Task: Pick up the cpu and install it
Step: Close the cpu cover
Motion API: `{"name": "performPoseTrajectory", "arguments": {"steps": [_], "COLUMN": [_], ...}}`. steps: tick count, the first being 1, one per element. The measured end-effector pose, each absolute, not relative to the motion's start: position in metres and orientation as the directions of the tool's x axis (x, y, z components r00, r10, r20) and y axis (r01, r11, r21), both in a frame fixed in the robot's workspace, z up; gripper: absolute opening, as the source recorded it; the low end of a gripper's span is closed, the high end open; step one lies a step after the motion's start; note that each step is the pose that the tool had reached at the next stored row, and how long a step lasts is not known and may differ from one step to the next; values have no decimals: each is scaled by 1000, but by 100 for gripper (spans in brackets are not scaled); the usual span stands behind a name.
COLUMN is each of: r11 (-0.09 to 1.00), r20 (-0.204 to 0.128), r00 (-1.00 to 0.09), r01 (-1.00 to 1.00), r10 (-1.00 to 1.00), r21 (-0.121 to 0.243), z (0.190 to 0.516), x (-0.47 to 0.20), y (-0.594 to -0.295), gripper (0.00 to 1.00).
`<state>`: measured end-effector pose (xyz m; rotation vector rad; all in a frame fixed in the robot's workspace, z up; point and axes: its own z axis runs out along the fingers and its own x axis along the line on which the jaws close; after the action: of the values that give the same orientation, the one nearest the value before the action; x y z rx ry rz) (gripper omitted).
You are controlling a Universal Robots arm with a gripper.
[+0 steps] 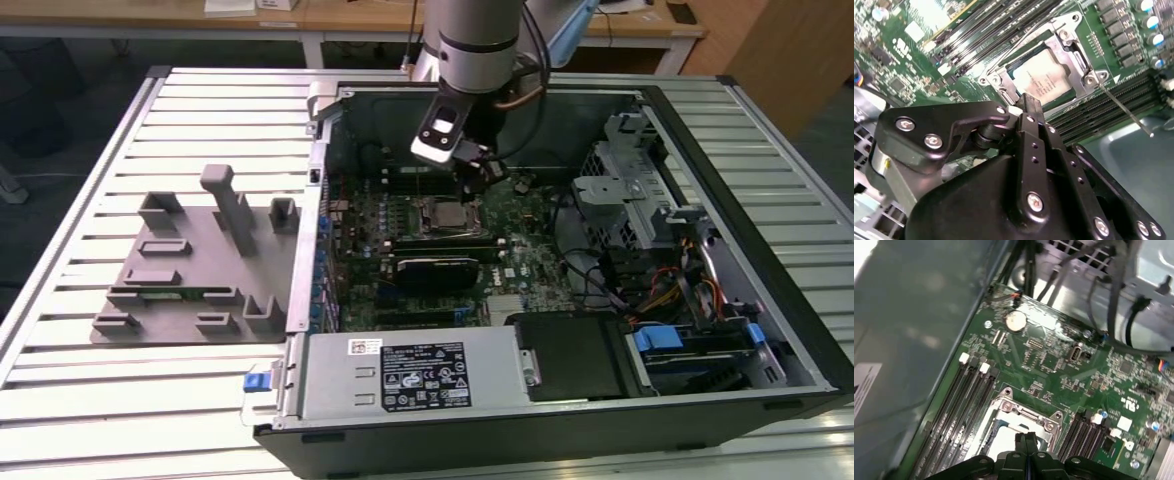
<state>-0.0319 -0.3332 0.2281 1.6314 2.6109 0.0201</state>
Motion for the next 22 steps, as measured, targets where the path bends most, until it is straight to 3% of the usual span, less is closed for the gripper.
{"name": "performPoseTrajectory", "arguments": {"steps": [22], "r11": [749], "r20": [-60], "r00": [-747], "r01": [662], "r10": [662], "r21": [32], "z": [227], "x": [-32], "y": [-333], "gripper": [11]}}
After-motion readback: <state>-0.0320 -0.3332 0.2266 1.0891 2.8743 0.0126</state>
